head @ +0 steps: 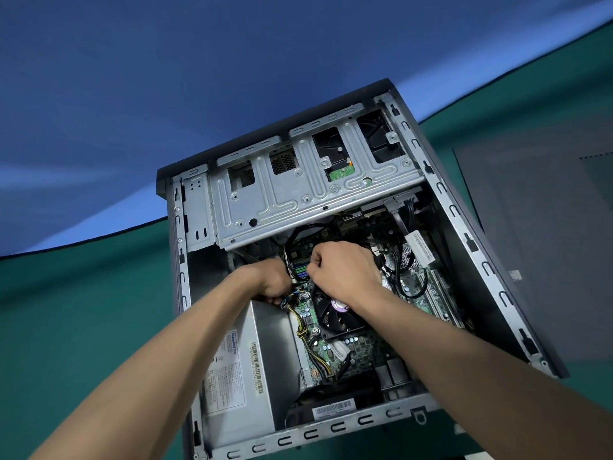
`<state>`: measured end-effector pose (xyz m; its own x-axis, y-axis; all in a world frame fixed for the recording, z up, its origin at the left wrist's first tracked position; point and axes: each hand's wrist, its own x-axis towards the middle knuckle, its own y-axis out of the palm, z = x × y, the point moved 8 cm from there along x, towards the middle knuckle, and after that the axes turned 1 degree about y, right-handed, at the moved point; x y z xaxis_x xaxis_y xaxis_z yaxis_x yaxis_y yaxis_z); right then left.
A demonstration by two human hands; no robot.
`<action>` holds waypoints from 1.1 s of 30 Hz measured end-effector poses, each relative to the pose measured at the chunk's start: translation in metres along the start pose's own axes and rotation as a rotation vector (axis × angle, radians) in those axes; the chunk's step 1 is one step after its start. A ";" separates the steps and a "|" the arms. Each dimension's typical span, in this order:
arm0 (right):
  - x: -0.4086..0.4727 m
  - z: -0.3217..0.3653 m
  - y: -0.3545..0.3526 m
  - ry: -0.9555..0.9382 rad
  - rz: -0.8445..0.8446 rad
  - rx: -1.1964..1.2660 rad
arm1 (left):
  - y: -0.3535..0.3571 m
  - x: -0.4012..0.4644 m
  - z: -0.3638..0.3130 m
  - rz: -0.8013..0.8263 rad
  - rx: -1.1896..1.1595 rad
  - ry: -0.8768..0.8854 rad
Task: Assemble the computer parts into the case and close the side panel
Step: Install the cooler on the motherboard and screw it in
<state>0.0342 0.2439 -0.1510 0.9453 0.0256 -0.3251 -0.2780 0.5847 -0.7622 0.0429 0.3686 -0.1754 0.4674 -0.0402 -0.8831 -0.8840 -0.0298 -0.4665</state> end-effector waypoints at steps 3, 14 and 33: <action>0.001 0.000 0.001 -0.005 -0.002 -0.006 | 0.001 0.001 0.004 0.015 -0.061 -0.010; 0.004 -0.001 0.004 0.004 0.004 -0.028 | 0.004 -0.001 -0.001 0.004 -0.170 0.009; 0.000 -0.003 -0.001 0.031 0.006 0.019 | -0.001 0.000 0.004 -0.016 -0.062 -0.033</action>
<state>0.0339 0.2413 -0.1520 0.9380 0.0042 -0.3466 -0.2797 0.6001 -0.7494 0.0435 0.3724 -0.1751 0.4799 -0.0066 -0.8773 -0.8739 -0.0917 -0.4773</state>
